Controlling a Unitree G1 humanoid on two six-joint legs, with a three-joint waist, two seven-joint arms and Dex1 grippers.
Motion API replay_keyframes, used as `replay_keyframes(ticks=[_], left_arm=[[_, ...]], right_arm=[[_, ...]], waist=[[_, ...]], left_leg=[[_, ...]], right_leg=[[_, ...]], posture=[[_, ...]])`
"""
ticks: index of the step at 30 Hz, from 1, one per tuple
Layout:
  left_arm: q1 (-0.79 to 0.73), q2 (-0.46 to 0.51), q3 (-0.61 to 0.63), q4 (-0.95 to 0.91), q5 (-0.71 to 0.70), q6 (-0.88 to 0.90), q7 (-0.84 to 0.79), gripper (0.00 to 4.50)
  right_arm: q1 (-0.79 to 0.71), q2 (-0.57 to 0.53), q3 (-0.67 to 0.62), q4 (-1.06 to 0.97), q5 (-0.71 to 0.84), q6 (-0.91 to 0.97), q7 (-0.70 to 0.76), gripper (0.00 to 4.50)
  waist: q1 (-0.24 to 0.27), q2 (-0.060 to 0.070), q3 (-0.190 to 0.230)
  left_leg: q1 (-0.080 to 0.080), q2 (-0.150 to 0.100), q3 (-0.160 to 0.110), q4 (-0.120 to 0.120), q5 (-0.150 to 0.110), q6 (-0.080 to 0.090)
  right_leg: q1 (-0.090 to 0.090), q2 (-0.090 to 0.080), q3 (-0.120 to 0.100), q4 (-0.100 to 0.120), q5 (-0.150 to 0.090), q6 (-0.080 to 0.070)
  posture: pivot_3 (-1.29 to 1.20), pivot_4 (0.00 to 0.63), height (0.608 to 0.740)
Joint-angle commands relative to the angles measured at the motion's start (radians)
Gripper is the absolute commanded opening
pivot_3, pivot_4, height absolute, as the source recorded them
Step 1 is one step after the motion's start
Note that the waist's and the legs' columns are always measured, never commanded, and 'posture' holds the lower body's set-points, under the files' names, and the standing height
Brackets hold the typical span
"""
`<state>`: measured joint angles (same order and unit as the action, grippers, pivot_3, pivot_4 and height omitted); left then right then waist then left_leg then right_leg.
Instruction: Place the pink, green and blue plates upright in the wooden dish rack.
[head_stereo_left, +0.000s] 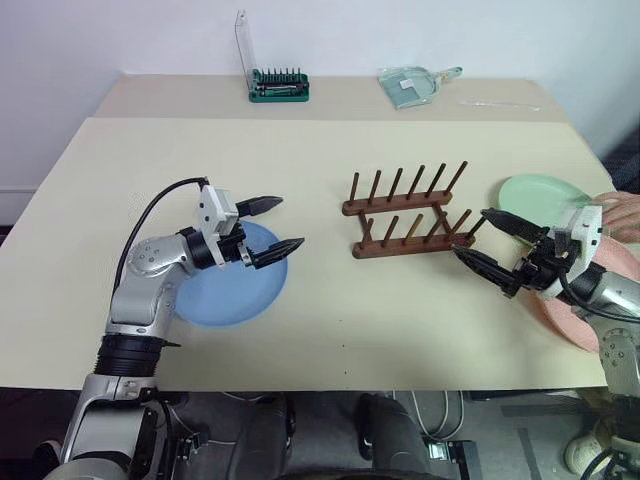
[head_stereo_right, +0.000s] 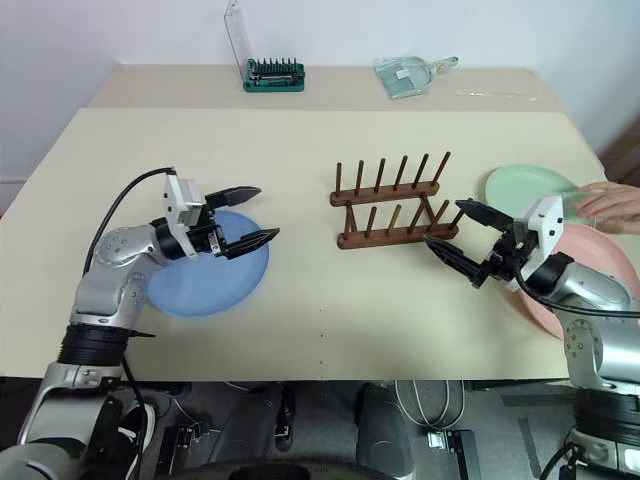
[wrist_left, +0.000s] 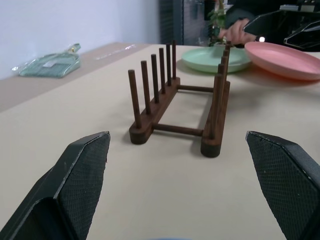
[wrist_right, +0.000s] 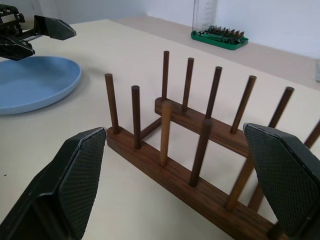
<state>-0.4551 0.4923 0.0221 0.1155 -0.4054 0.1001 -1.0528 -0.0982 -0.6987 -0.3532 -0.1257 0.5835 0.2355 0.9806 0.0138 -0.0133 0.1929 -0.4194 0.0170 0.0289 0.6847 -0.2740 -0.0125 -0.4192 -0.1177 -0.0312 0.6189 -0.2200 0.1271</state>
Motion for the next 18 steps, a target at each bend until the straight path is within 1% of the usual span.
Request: replay_keyframes(ticks=[1,5,8,11,15,18], left_arm=[[-0.022,0.007,0.017,-0.012,-0.013,-0.004,-0.007,4.5],[-0.019,0.012,0.014,-0.015,-0.005,0.01,-0.001,4.5],[-0.035,0.031,0.031,-0.024,-0.048,0.063,-0.033,4.5],[-0.045,0.06,0.033,-0.055,-0.051,0.092,-0.04,4.5],[-0.052,0.121,0.084,-0.057,-0.096,0.124,-0.069,4.5],[-0.062,0.129,0.092,-0.065,-0.111,0.153,-0.058,4.5]], right_arm=[[0.006,-0.002,-0.008,-0.039,-0.002,-0.021,-0.005,4.48],[0.004,0.001,-0.004,-0.06,-0.002,-0.011,-0.019,4.48],[-0.025,0.008,0.013,-0.074,-0.002,-0.009,-0.037,4.48],[-0.046,-0.022,0.007,-0.064,0.043,0.027,0.009,4.48],[-0.123,-0.027,0.025,-0.066,0.077,0.06,0.029,4.48],[-0.157,-0.049,0.007,-0.057,0.114,0.098,0.055,4.48]], waist=[[0.001,0.0,0.0],[-0.001,0.0,0.0],[-0.002,0.0,0.0],[-0.002,0.0,0.0],[-0.003,0.0,0.0],[0.0,0.0,0.0]], left_leg=[[0.0,0.0,0.0,0.0,0.0,0.0],[0.0,0.0,0.0,0.0,0.0,0.0],[0.0,0.0,0.0,0.0,0.0,0.0],[0.0,0.0,0.0,0.0,0.0,0.0],[0.0,0.0,0.0,0.0,0.0,0.0],[0.0,0.0,0.0,0.0,0.0,0.0]], right_leg=[[0.0,0.0,0.0,0.0,0.0,0.0],[0.0,0.0,0.0,0.0,0.0,0.0],[0.0,0.0,0.0,0.0,0.0,0.0],[0.0,0.0,0.0,0.0,0.0,0.0],[0.0,0.0,0.0,0.0,0.0,0.0],[0.0,0.0,0.0,0.0,0.0,0.0]], posture=[[0.0,0.15,0.724],[0.0,0.15,0.724],[0.0,0.15,0.724],[0.0,0.15,0.724],[0.0,0.15,0.724],[0.0,0.15,0.724]])
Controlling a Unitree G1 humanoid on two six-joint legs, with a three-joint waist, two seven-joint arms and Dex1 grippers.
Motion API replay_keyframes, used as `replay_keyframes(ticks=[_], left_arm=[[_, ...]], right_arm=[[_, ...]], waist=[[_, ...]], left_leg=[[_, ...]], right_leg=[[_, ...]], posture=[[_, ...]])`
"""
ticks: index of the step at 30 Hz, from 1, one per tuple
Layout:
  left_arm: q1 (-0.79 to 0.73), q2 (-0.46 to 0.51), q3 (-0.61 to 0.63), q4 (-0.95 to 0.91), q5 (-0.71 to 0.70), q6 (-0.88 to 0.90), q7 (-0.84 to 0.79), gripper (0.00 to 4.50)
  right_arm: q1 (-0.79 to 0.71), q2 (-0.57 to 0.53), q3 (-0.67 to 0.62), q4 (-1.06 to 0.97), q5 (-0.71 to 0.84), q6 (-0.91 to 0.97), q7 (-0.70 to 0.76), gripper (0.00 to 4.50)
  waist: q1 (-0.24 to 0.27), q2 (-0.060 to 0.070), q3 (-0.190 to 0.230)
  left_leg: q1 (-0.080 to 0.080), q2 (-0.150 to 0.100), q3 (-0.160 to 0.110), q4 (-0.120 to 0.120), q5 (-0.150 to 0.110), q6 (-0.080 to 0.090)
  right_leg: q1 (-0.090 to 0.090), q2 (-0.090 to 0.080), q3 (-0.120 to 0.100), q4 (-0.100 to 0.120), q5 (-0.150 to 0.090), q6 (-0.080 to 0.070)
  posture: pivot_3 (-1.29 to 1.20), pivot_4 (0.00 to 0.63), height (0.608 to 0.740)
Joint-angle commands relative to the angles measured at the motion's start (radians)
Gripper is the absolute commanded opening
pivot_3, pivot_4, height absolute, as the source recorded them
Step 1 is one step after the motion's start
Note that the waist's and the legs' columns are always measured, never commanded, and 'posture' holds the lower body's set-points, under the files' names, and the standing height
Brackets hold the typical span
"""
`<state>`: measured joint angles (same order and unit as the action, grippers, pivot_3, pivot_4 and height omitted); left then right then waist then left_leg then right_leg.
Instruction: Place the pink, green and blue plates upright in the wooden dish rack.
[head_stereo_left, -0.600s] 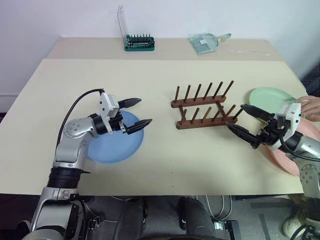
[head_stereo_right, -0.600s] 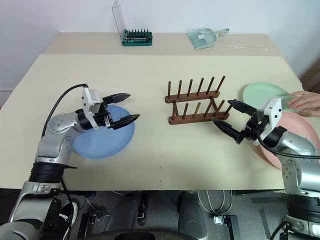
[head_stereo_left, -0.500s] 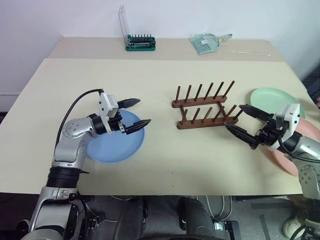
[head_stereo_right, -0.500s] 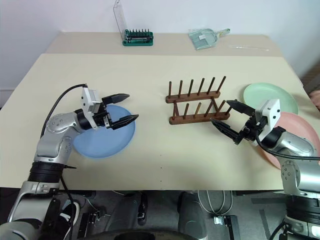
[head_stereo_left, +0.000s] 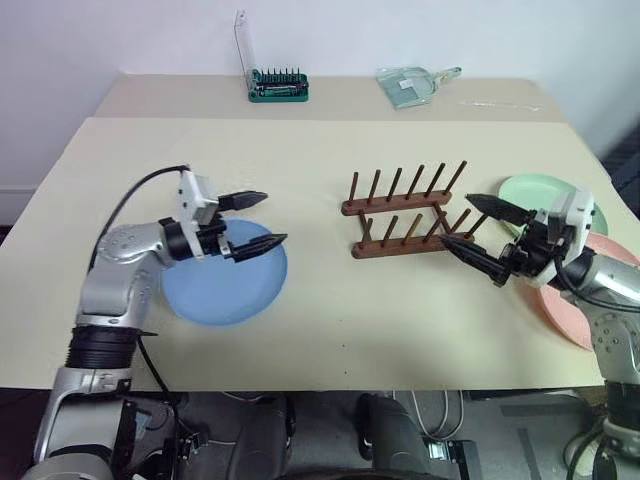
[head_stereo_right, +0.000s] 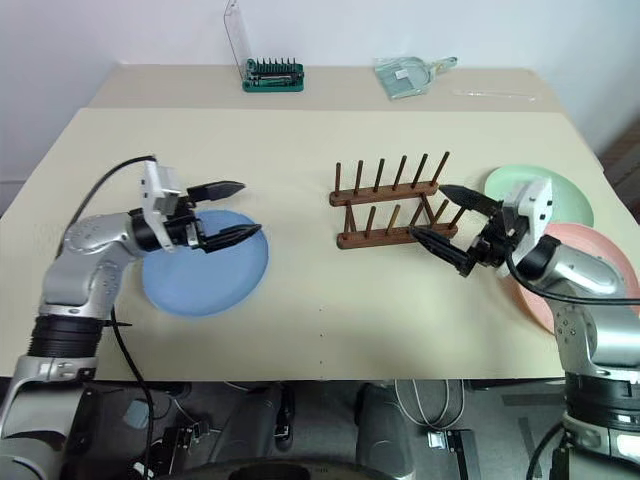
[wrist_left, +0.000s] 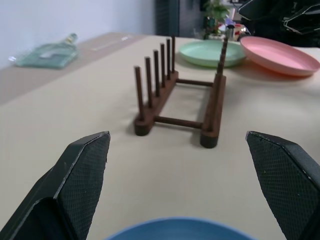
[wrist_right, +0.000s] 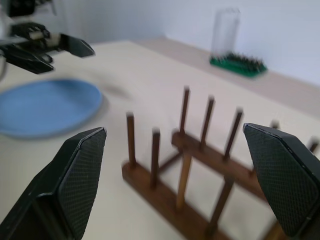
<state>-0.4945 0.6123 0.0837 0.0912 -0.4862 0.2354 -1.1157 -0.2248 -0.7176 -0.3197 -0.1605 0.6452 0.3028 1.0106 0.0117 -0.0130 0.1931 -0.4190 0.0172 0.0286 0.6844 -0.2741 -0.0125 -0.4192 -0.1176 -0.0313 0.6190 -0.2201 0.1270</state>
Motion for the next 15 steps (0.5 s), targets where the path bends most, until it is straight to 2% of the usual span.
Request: replay_keyframes(ticks=[1,8,15], left_arm=[[-0.023,0.008,0.029,-0.036,-0.023,0.011,0.007,4.5],[-0.048,-0.043,-0.021,-0.05,-0.001,0.016,0.029,4.5],[-0.134,-0.153,-0.251,0.003,0.133,0.077,0.044,4.5]], right_arm=[[-0.036,-0.032,-0.026,-0.025,0.055,0.036,0.024,4.48],[-0.078,-0.006,0.007,-0.012,0.009,-0.003,0.001,4.48],[-0.042,0.013,-0.008,-0.035,-0.005,-0.022,-0.03,4.48]], waist=[[0.004,0.0,0.0],[0.0,0.0,0.0],[0.001,0.0,0.0]], left_leg=[[0.0,0.0,0.0,0.0,0.0,0.0],[0.0,0.0,0.0,0.0,0.0,0.0],[-0.001,-0.001,0.0,0.001,0.0,0.0]], right_leg=[[0.0,0.0,0.0,0.0,0.0,0.0],[0.001,0.0,0.0,-0.001,0.0,0.0],[0.002,0.0,-0.001,-0.002,0.0,0.0]], posture=[[0.0,0.15,0.724],[0.0,0.15,0.724],[0.0,0.15,0.724]])
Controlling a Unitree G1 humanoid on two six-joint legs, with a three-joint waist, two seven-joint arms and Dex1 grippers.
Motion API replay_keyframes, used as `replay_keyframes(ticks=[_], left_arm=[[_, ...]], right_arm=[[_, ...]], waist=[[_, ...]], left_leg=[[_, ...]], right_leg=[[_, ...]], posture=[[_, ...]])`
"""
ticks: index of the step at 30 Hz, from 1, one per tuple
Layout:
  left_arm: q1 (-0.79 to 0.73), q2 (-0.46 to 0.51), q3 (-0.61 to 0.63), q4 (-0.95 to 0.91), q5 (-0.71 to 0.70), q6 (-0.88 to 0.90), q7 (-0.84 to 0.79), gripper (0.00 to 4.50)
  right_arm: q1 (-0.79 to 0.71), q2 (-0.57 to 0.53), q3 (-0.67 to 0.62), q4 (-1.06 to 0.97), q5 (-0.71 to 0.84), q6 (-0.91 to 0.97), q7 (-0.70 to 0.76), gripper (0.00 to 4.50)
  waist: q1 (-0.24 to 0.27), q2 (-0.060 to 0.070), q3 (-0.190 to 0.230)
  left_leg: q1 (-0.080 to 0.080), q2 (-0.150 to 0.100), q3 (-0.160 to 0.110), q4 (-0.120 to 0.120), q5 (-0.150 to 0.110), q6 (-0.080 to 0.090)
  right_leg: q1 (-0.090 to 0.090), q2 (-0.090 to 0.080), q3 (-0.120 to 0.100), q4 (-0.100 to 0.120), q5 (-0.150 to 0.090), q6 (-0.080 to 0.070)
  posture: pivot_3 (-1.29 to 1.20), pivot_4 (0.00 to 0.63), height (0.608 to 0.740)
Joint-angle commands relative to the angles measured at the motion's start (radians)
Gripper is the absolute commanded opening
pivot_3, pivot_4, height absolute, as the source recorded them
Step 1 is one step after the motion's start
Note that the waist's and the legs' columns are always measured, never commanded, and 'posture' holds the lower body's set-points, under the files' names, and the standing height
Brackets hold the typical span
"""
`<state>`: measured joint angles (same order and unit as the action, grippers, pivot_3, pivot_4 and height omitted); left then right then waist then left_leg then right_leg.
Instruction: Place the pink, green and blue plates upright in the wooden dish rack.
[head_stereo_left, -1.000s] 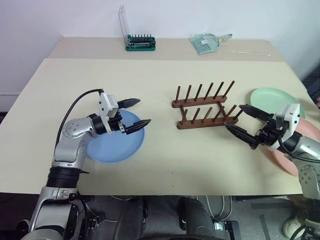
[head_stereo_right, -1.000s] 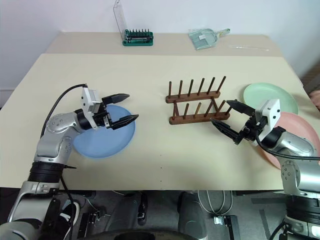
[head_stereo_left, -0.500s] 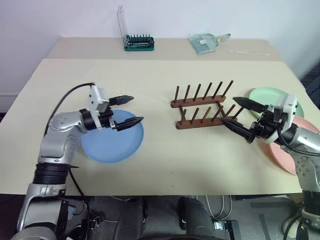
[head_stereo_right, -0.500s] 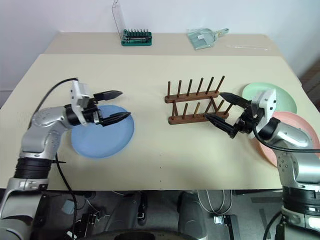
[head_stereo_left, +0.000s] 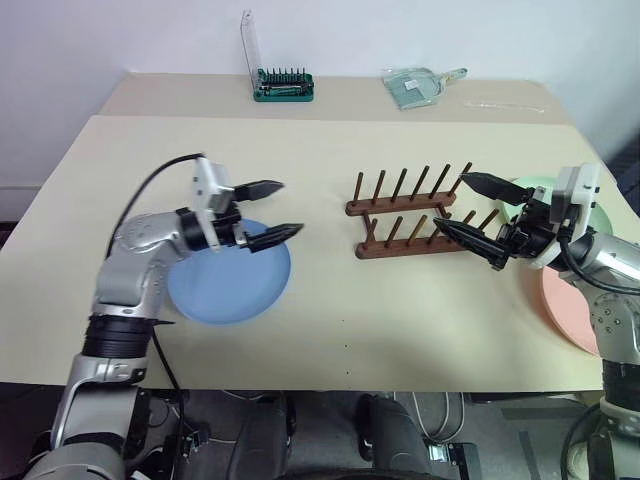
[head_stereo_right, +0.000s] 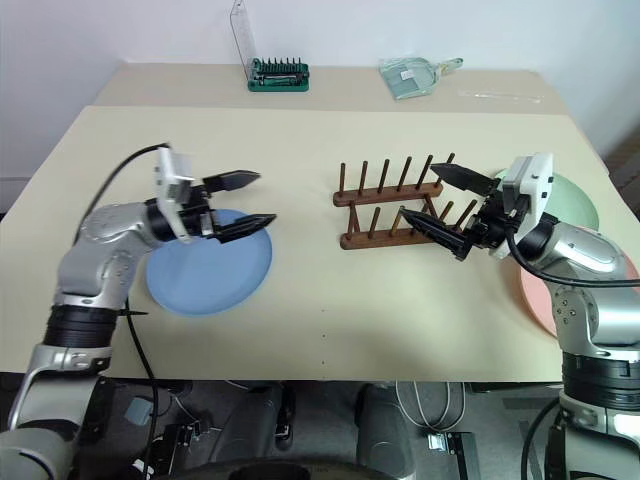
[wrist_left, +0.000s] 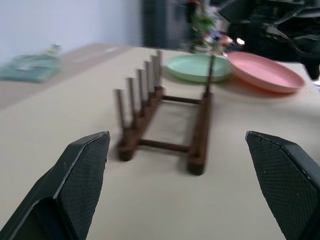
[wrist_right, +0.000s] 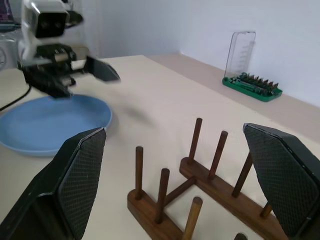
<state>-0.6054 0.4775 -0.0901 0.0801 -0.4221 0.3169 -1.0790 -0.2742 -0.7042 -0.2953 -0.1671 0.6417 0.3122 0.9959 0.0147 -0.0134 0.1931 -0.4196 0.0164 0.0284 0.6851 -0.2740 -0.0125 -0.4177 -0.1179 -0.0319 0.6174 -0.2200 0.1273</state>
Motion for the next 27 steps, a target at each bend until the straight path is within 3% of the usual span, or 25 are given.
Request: replay_keyframes(ticks=[1,7,12,27], left_arm=[[-0.038,-0.033,-0.092,0.034,0.088,-0.007,0.016,4.5],[-0.161,-0.085,-0.212,0.239,0.282,-0.106,0.063,4.5],[-0.25,-0.196,-0.231,0.404,0.338,-0.15,0.108,4.5],[-0.309,-0.316,-0.249,0.543,0.421,-0.078,0.128,4.5]], right_arm=[[0.015,0.0,-0.039,-0.038,0.002,-0.03,-0.02,4.48],[0.1,0.001,-0.079,-0.096,0.011,-0.034,-0.05,4.48],[0.151,0.011,-0.095,-0.157,0.013,-0.036,-0.091,4.48],[0.195,0.016,-0.104,-0.208,-0.004,-0.06,-0.155,4.48]], waist=[[-0.002,0.0,0.0],[-0.001,0.0,0.0],[0.003,0.0,0.0],[0.0,0.0,0.0]], left_leg=[[0.0,0.0,0.0,0.0,0.0,0.0],[0.0,0.0,0.0,0.0,0.0,0.0],[0.0,0.0,0.0,0.0,0.0,0.0],[-0.001,0.0,0.0,0.0,0.0,0.0]], right_leg=[[0.0,0.0,0.0,0.0,0.0,0.0],[0.0,0.0,0.0,0.001,0.0,0.0],[-0.001,0.0,0.0,0.0,0.0,0.0],[-0.001,0.0,0.0,0.0,0.0,0.0]], posture=[[0.0,0.15,0.724],[0.0,0.15,0.724],[0.0,0.15,0.724],[0.0,0.15,0.724]])
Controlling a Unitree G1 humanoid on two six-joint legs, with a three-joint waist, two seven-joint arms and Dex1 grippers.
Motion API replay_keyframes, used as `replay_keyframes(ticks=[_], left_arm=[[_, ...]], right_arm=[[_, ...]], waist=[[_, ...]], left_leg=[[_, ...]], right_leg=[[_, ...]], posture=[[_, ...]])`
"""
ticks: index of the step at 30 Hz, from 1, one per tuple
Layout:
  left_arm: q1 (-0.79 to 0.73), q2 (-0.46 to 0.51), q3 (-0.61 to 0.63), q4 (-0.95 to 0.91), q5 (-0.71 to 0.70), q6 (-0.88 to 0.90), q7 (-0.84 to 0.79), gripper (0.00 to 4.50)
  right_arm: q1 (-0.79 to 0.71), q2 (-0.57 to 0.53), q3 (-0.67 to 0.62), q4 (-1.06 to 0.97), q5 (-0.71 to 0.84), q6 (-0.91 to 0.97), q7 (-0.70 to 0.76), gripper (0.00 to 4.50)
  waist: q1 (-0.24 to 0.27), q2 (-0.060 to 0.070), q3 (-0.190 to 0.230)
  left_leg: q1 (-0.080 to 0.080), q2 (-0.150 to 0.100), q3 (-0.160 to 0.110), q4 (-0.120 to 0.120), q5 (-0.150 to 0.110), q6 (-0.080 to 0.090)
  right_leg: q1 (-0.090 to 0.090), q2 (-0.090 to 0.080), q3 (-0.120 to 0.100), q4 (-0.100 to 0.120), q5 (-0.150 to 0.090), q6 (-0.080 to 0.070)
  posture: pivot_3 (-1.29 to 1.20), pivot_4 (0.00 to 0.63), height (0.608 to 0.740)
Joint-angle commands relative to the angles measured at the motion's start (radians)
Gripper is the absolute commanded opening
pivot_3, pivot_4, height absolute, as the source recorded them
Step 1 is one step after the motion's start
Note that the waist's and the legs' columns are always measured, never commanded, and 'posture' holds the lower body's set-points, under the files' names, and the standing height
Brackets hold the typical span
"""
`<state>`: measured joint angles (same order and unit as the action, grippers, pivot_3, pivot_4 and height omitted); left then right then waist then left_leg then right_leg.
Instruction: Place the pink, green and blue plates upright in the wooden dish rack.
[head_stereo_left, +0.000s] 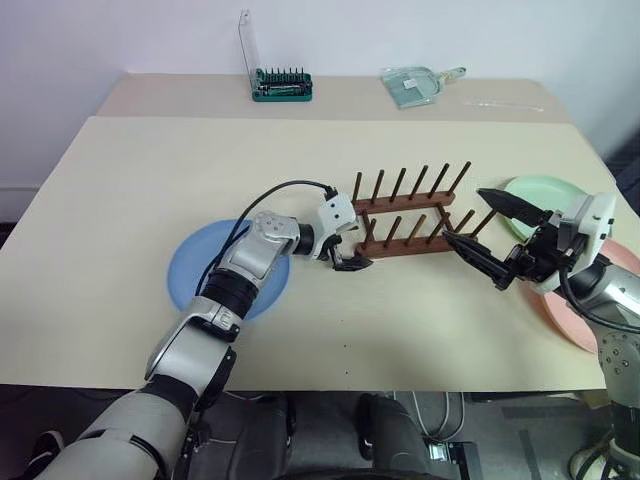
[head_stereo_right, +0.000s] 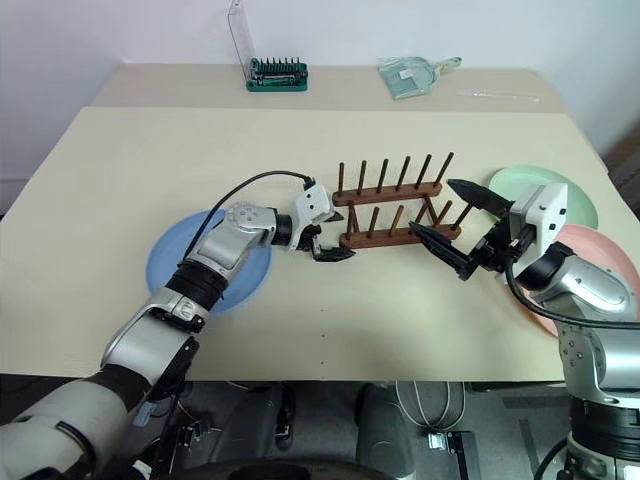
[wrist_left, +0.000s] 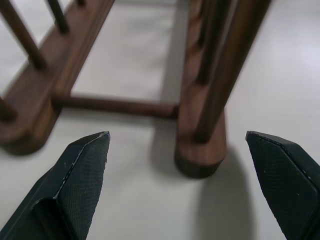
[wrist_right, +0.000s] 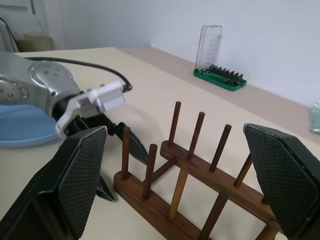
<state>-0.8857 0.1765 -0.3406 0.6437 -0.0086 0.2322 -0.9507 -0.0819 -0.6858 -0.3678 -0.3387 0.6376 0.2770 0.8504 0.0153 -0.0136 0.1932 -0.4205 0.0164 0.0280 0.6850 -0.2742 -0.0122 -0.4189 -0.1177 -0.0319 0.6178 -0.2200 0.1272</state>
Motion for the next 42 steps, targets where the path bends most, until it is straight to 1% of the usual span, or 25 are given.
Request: replay_keyframes(ticks=[1,2,4,5,7,8,10,11,17,21,25,28,31,35,39,41,42], left_arm=[[-0.022,-0.02,-0.005,-0.027,0.01,0.012,-0.006,4.5],[-0.016,-0.026,-0.009,-0.031,0.008,0.021,-0.015,4.5],[-0.007,-0.043,-0.009,-0.037,0.001,0.045,-0.019,3.94],[-0.004,-0.049,-0.011,-0.038,0.004,0.044,-0.016,3.59],[0.0,-0.057,-0.011,-0.039,0.011,0.043,-0.007,2.7],[0.001,-0.058,-0.014,-0.039,0.015,0.04,-0.008,2.09],[0.0,-0.059,-0.008,-0.041,0.016,0.038,-0.005,1.08],[-0.001,-0.059,-0.004,-0.042,0.016,0.039,-0.002,0.8],[-0.005,-0.066,0.005,-0.071,0.006,0.003,-0.016,0.8],[0.023,-0.049,-0.012,-0.137,-0.024,-0.03,-0.122,0.8],[0.039,-0.03,-0.019,-0.151,-0.025,-0.058,-0.174,0.8],[0.031,-0.011,-0.04,-0.115,0.015,-0.094,-0.17,0.8],[0.031,0.003,-0.053,-0.109,0.023,-0.121,-0.202,0.8],[0.018,0.007,-0.061,-0.079,0.047,-0.148,-0.191,0.8],[0.0,-0.013,-0.026,-0.053,0.007,-0.07,-0.198,0.8],[-0.009,-0.027,0.002,-0.051,-0.02,-0.039,-0.19,1.87],[-0.008,-0.023,-0.002,-0.055,-0.013,-0.047,-0.197,2.23]], right_arm=[[0.002,-0.003,-0.032,-0.038,0.0,-0.025,-0.012,4.48],[0.002,-0.002,-0.033,-0.038,0.0,-0.025,-0.014,4.48],[0.002,-0.005,-0.032,-0.041,-0.003,-0.026,-0.017,4.5],[0.002,-0.006,-0.032,-0.041,-0.003,-0.025,-0.018,4.5],[0.002,-0.006,-0.033,-0.041,-0.004,-0.025,-0.02,4.5],[0.003,-0.006,-0.033,-0.04,-0.004,-0.026,-0.021,4.5],[0.004,-0.007,-0.033,-0.04,-0.005,-0.026,-0.022,4.5],[0.005,-0.008,-0.034,-0.04,-0.005,-0.026,-0.022,4.5],[-0.006,-0.014,-0.044,-0.036,0.0,-0.023,-0.025,4.5],[-0.016,-0.031,-0.082,-0.033,0.033,-0.009,-0.019,4.5],[-0.002,-0.044,-0.1,-0.036,0.051,0.003,-0.003,4.5],[0.001,-0.046,-0.096,-0.031,0.044,-0.003,-0.002,4.5],[-0.004,-0.041,-0.089,-0.035,0.048,0.0,-0.008,4.5],[-0.003,-0.041,-0.087,-0.033,0.046,-0.001,-0.008,4.5],[-0.004,-0.04,-0.086,-0.032,0.045,-0.003,-0.008,4.5],[-0.004,-0.039,-0.082,-0.032,0.044,-0.002,-0.008,4.5],[-0.005,-0.038,-0.08,-0.032,0.043,-0.003,-0.008,4.5]], waist=[[0.0,0.0,0.0],[0.0,0.0,0.0],[0.0,0.0,0.0],[0.0,0.0,0.0],[-0.001,0.0,0.0],[-0.001,0.0,0.0],[-0.001,0.0,0.0],[-0.001,0.0,0.0],[-0.001,0.0,0.0],[0.0,0.0,0.0],[0.0,0.0,0.0],[-0.001,0.0,0.0],[-0.001,0.0,0.0],[0.0,0.0,0.0],[0.001,0.0,0.0],[-0.001,0.0,0.0],[-0.001,0.0,0.0]], left_leg=[[0.0,0.0,0.0,0.0,0.0,0.0],[0.0,0.0,0.0,0.0,0.0,0.0],[0.0,0.0,0.0,0.0,0.0,0.0],[0.0,0.0,0.0,0.0,0.0,0.0],[0.0,0.0,0.0,0.0,0.0,0.0],[0.0,0.0,0.0,0.0,0.0,0.0],[0.0,0.0,0.0,0.0,0.0,0.0],[0.0,0.0,0.0,0.0,0.0,0.0],[0.0,0.0,0.0,0.0,0.0,0.0],[0.0,0.0,0.0,0.0,0.0,0.0],[0.0,0.0,0.0,0.0,0.0,0.0],[0.0,0.0,0.0,0.0,0.0,0.0],[0.0,0.0,0.0,0.0,0.0,0.0],[0.0,0.0,0.0,0.0,0.0,0.0],[0.0,0.0,0.0,0.0,0.0,0.0],[0.0,0.0,0.0,0.0,0.0,0.0],[0.0,0.0,0.0,0.0,0.0,0.0]], right_leg=[[0.0,0.0,0.0,0.0,0.0,0.0],[0.0,0.0,0.0,0.0,0.0,0.0],[0.0,0.0,0.0,0.0,0.0,0.0],[0.0,0.0,0.0,0.0,0.0,0.0],[0.0,0.0,0.0,0.0,0.0,0.0],[0.0,0.0,0.0,0.0,0.0,0.0],[0.0,0.0,0.0,0.0,0.0,0.0],[0.0,0.0,0.0,0.0,0.0,0.0],[0.0,0.0,0.0,0.0,0.0,0.0],[0.0,0.0,0.0,0.0,0.0,0.0],[0.0,0.0,0.0,0.0,0.0,0.0],[0.0,0.0,0.0,0.0,0.0,0.0],[0.0,0.0,0.0,0.0,0.0,0.0],[0.0,0.0,0.0,0.0,0.0,0.0],[0.0,0.0,0.0,0.0,0.0,0.0],[0.0,0.0,0.0,0.0,0.0,0.0],[0.0,0.0,0.0,0.0,0.0,0.0]], posture=[[0.0,0.15,0.724],[0.0,0.15,0.724],[0.0,0.15,0.724],[0.0,0.15,0.724],[0.0,0.15,0.724],[0.0,0.15,0.724],[0.0,0.15,0.724],[0.0,0.15,0.724],[0.0,0.15,0.724],[0.0,0.15,0.724],[0.0,0.15,0.724],[0.0,0.15,0.724],[0.0,0.15,0.724],[0.0,0.15,0.724],[0.0,0.15,0.724],[0.0,0.15,0.724],[0.0,0.15,0.724]])
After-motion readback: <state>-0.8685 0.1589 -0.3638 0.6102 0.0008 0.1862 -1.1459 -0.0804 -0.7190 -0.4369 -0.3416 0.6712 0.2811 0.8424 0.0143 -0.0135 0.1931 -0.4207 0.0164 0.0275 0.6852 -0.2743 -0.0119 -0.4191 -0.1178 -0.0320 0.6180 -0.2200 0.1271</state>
